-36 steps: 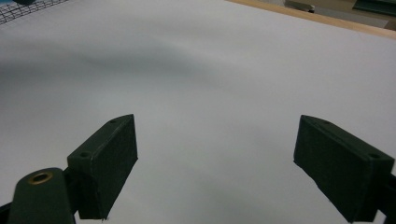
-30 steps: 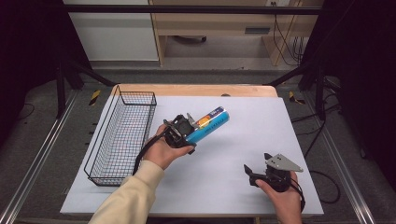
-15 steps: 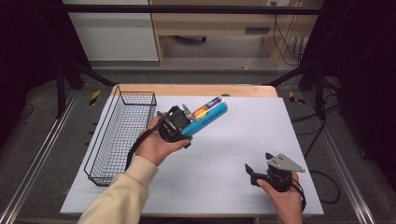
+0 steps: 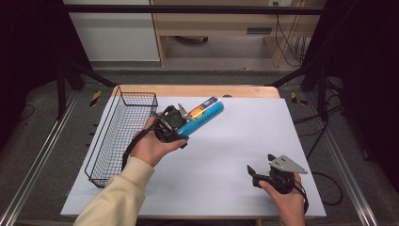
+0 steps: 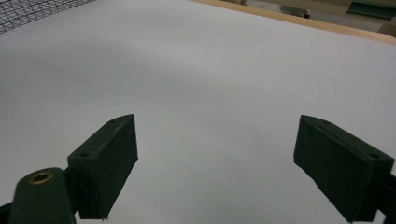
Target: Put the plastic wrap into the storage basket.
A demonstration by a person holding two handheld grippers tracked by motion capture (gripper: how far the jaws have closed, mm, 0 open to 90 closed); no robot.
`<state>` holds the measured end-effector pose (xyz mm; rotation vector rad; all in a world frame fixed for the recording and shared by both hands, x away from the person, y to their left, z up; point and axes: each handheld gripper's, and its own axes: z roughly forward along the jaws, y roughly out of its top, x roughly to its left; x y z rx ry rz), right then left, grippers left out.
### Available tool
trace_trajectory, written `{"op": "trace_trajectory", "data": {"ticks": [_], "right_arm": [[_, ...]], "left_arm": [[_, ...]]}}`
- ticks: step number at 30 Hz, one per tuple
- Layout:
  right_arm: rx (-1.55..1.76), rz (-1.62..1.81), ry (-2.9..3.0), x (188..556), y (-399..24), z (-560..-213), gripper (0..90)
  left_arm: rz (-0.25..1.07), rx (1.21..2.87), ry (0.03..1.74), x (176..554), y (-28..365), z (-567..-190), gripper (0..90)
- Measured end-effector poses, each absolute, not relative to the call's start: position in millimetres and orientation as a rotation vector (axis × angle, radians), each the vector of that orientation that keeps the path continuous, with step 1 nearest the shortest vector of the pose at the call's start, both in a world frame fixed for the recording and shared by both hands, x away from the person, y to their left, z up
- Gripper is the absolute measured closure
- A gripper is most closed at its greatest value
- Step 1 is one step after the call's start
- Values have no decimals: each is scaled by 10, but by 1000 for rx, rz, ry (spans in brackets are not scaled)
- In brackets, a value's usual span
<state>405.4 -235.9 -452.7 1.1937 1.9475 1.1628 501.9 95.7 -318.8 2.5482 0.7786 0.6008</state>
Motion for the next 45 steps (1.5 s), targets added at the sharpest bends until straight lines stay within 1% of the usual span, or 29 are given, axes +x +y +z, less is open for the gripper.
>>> {"op": "trace_trajectory", "data": {"ticks": [19, 30, 45], "right_arm": [[1201, 1159, 1939, 4052, -2369, -4528, 141], [1203, 1153, 1939, 4048, -2366, -4535, 142], [1193, 1206, 1939, 4056, -2305, -4535, 143]], "left_arm": [[633, 2530, 833, 4940, 1239, -3006, 322], [634, 2512, 877, 4915, 1417, -2977, 322], [676, 2488, 1008, 4823, 1857, -2962, 322]]}}
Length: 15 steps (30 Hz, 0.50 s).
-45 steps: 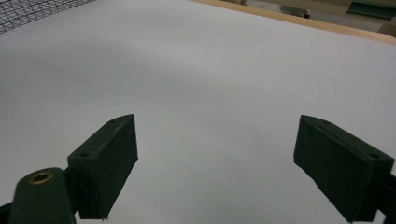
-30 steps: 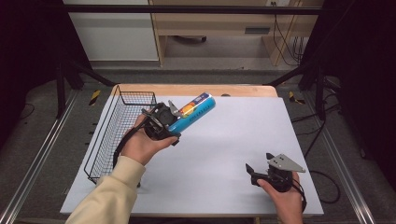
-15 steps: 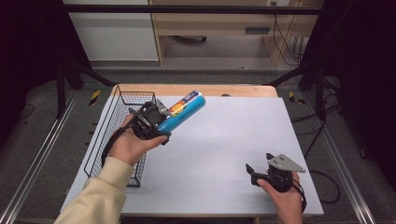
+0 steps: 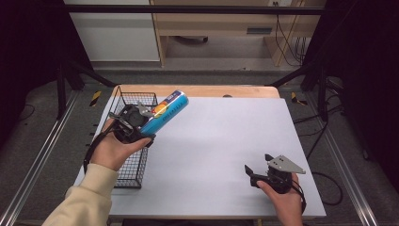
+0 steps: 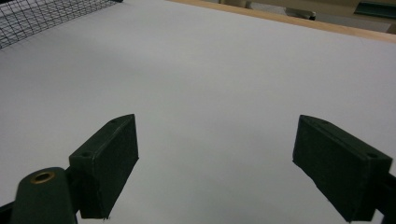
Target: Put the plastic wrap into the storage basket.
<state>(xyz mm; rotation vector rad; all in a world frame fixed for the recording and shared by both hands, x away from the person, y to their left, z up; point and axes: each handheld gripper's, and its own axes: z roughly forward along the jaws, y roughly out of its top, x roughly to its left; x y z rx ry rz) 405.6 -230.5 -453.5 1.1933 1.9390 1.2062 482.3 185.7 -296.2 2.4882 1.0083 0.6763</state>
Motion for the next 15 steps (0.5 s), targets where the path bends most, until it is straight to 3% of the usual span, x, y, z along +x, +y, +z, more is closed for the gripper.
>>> {"op": "trace_trajectory", "data": {"ticks": [15], "right_arm": [[1128, 1216, 1966, 3955, -2199, -4498, 133]], "left_arm": [[713, 2464, 1173, 4689, 1996, -3013, 322]]}}
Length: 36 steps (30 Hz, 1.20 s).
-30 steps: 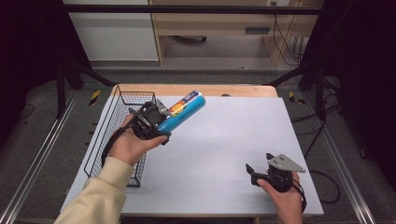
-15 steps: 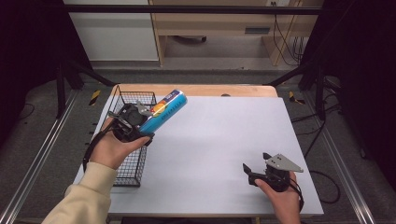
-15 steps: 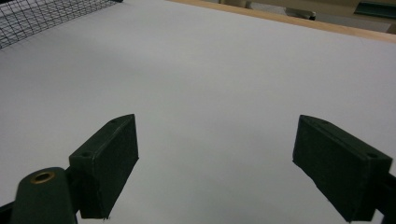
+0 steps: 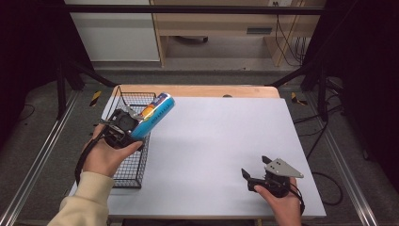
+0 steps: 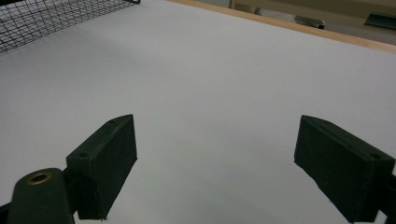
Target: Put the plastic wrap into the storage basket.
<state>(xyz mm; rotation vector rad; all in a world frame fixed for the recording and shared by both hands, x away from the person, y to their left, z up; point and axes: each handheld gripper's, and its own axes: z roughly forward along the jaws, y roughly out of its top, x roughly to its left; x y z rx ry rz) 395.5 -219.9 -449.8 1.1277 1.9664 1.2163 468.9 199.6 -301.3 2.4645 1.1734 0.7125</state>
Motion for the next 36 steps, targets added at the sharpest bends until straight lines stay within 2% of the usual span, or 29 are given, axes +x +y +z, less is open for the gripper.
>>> {"op": "trace_trajectory", "data": {"ticks": [17, 36], "right_arm": [[1129, 1211, 1976, 3961, -2204, -4500, 134], [1132, 1212, 1986, 3962, -2205, -4503, 135]], "left_arm": [[686, 2478, 1271, 4755, 2086, -3122, 322], [669, 2455, 1476, 4952, 2245, -3201, 322]]}}
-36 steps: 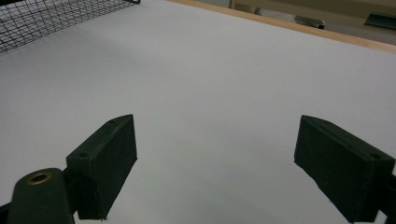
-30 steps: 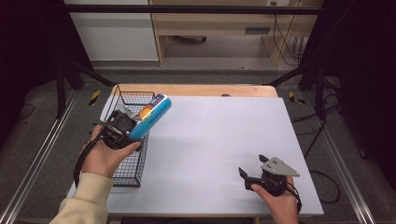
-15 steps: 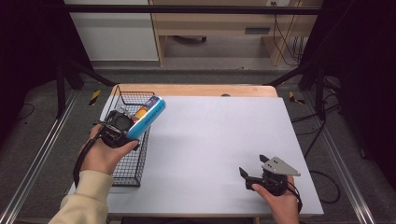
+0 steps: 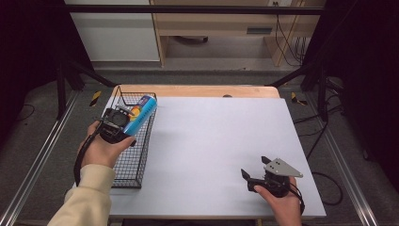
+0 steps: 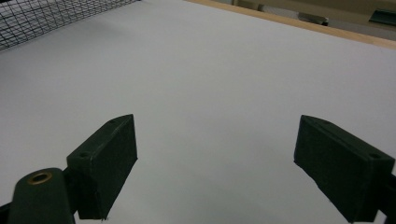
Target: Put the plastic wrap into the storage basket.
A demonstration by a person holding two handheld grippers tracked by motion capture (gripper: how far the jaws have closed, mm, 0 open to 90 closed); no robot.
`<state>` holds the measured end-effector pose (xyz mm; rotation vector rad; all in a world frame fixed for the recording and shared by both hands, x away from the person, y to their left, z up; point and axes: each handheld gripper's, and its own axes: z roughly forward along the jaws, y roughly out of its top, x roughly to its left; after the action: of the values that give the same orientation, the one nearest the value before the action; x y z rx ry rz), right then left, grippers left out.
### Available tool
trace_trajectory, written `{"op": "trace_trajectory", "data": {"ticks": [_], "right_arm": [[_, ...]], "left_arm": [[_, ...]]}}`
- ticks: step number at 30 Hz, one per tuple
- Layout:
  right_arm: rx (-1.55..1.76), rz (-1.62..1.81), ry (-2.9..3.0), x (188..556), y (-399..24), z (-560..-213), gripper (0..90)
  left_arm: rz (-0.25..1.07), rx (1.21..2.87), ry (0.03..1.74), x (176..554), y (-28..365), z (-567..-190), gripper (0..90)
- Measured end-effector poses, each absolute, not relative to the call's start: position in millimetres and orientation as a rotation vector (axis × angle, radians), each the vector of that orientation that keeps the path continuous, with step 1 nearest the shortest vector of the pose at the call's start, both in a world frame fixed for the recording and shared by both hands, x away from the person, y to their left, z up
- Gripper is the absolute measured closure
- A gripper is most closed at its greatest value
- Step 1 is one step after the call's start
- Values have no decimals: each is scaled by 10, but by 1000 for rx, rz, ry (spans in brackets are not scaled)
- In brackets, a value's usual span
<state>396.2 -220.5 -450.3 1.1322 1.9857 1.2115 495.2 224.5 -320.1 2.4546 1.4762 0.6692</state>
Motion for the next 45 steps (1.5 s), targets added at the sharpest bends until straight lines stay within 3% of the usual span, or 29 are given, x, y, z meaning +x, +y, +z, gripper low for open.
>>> {"op": "trace_trajectory", "data": {"ticks": [45], "right_arm": [[1141, 1214, 1993, 3970, -2221, -4512, 139]], "left_arm": [[625, 2462, 1631, 5027, 2458, -3494, 322]]}}
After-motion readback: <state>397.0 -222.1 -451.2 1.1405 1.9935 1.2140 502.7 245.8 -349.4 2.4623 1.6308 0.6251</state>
